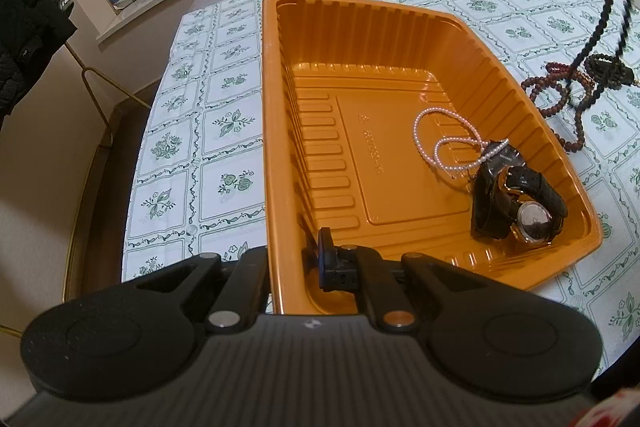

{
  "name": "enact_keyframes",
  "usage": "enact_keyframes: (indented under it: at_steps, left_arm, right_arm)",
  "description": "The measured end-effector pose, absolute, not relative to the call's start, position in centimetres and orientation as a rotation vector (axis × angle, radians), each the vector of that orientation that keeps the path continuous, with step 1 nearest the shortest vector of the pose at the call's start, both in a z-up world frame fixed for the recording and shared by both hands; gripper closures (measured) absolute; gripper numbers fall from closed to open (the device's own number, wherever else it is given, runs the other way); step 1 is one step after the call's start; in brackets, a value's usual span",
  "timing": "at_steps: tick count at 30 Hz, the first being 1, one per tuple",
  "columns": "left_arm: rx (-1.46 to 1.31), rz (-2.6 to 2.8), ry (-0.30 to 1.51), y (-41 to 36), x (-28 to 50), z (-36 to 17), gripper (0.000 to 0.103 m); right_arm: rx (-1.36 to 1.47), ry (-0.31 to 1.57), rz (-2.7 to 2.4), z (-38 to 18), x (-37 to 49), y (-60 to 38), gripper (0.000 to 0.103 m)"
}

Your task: Organize jewelry

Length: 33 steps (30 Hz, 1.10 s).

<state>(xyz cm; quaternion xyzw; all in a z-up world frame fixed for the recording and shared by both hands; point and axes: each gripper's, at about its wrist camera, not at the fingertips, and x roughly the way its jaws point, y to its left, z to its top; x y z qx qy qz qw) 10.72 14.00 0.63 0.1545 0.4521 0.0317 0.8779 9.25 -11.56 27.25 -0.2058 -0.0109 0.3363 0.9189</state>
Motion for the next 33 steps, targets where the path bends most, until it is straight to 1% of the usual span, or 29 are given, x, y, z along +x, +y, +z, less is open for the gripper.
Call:
enact_keyframes:
  at_steps: [6,11,25,33]
  left_arm:
    - [0.316,0.065,0.941,14.1,10.6,0.6,0.097]
    - [0.313,0.065,0.941,14.1,10.6,0.5,0.097]
    - [0.3,0.064,0.942,14.3,10.6,0.4,0.097]
    - [0.303,0.061,0.94,14.4,10.7,0.4,0.097]
  right_arm:
    - [-0.418,-0.081,0.732,29.1,8.8,-10.0,0.097]
    - [-0.405,-0.051,0.786,28.3,9.1,-8.2,0.097]
    - [-0.518,0.118,0.823,21.3,14.3,-2.4,0.097]
    - [-0.533,0.287,0.894,17.2,16.7,-0.7,0.097]
